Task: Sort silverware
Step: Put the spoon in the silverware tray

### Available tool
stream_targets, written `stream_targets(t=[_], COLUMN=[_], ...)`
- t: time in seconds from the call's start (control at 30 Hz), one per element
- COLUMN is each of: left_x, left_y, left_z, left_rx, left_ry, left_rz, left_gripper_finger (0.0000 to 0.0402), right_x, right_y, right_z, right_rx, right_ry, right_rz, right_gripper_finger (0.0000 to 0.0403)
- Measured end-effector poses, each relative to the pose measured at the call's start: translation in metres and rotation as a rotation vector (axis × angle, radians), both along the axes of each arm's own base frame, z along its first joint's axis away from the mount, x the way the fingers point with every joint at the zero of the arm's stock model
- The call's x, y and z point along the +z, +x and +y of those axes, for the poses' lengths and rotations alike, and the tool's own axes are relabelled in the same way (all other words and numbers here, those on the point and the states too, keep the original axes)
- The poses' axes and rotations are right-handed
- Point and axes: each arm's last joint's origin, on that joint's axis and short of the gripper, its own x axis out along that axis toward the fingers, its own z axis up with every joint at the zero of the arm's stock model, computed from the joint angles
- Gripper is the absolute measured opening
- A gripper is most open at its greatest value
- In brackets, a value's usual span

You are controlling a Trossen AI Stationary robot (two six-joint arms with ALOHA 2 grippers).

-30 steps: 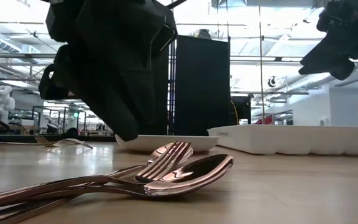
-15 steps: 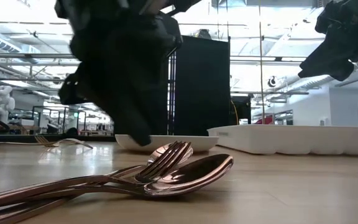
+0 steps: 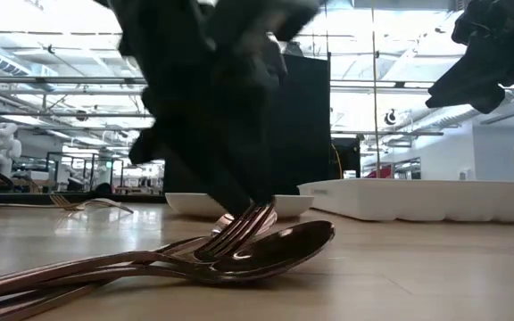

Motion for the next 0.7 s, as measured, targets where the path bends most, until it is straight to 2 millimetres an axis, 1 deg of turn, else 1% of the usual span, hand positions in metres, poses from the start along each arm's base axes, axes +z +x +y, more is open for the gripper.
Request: stream_targets(t=[0.1,0.3,0.37,0.7], left_x=[-0.009,-0.011,-0.01,-0.012], left_y=[0.003,0.0,-0.001,0.008], left_z=[0.005,0.017,0.025,0.066], left_rx=[-0.036,-0.094,-0.117,-0.235], left_ry=[0.005,0.042,0.068,0.155], left_rz=[0.028,0.118,0.143,0.184], left_gripper_finger=[0.0109,0.0109,0.0109,0.0109], right_x=[-0.001,-0.002,-0.002,-0.002], right_y=[0.0,0.0,0.001,0.001], right_z=[0.0,0.0,0.0,0.0], right_rx=[0.001,0.001,0.003,0.006], right_ry=[0.0,-0.003,-0.007,-0.011], right_rz=[0.005,0.02,0.022,0.021], right_gripper_finger=[0.0155,0.0155,0.0155,0.0155])
